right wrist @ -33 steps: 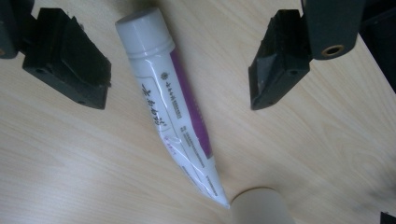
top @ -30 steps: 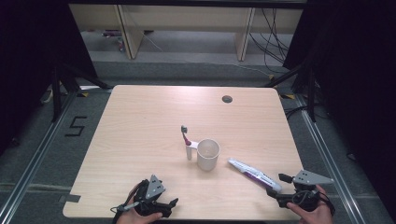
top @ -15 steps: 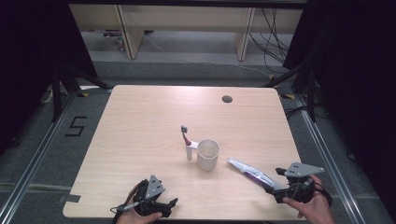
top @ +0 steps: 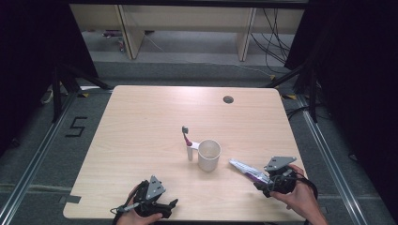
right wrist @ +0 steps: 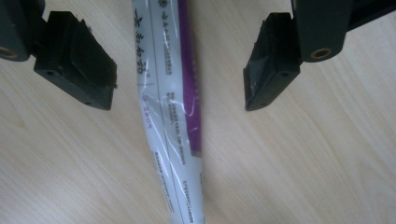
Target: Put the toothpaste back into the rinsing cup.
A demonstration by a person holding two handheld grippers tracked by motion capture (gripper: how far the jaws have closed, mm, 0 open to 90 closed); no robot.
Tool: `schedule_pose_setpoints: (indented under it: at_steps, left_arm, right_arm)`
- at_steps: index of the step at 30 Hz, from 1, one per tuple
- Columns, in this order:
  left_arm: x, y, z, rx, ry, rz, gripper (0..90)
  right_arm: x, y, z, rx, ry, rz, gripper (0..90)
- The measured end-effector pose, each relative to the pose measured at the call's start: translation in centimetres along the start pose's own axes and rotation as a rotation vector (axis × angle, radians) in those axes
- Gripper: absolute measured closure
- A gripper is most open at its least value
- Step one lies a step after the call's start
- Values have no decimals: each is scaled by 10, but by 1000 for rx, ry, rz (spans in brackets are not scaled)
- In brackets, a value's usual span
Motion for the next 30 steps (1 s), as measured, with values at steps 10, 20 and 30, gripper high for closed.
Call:
schedule_pose_setpoints:
  at_steps: [10, 20, 30]
  left_arm:
    - [0, 0, 0, 9, -12, -7, 164]
    - [1, 0, -1, 22, -22, -6, 164]
    - [-2, -1, -2, 26, -26, -11, 164]
  right_arm:
    - [-7, -12, 8, 82, -11, -6, 329]
    - [-10, -26, 9, 217, 17, 49, 480]
    - [-12, -33, 16, 335, 68, 94, 565]
Point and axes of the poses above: each handheld gripper's, and its own axes: y roughly backward along the jaws, z roughly out of its top, x roughly to its left, the point moved 6 cm from there along -y, roughly forward along the jaws, and after that the axes turned 3 degrees about -y, right-handed, at the moved point
